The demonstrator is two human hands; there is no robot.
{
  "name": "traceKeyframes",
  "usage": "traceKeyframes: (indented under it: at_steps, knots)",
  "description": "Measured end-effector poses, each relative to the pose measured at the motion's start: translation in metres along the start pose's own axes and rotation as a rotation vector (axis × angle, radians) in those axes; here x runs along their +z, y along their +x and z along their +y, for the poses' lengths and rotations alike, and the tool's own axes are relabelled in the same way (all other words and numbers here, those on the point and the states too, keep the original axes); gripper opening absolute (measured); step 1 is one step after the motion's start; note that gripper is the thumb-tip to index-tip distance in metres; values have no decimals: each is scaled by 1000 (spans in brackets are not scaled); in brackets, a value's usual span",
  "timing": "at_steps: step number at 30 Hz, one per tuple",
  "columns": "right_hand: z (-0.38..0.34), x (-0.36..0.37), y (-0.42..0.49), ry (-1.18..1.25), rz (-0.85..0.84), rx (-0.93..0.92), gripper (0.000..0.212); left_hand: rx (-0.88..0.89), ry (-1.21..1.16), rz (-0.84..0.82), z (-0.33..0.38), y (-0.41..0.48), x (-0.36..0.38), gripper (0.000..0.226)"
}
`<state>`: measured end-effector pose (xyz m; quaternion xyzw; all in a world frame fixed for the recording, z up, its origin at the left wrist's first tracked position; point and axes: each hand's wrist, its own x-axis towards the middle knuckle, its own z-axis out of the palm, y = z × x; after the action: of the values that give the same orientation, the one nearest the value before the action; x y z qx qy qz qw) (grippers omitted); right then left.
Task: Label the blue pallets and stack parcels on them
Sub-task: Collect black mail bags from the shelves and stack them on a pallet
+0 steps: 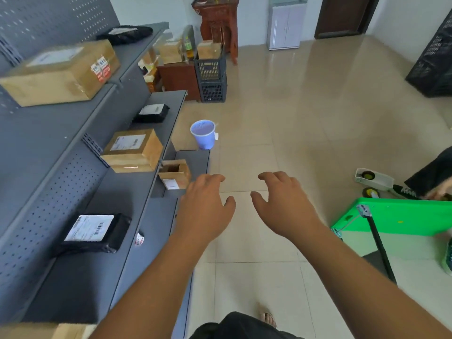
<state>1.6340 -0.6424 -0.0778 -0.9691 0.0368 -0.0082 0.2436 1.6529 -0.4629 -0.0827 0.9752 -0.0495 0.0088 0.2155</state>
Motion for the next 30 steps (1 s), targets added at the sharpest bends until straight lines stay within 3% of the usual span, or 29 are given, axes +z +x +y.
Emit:
traceKeyframes:
  at_steps: [9,19,30]
  knots:
    - [-14,26,113,-1,-135,-114,50,-156,27,2,-31,89,5,49]
    - [-107,80,227,-17,-222,-255,49,-298,-5,34,-127,173,-20,49]
    - [-195,159,295,47,-452,-465,48,-620,-6,39,-209,175,-26,43]
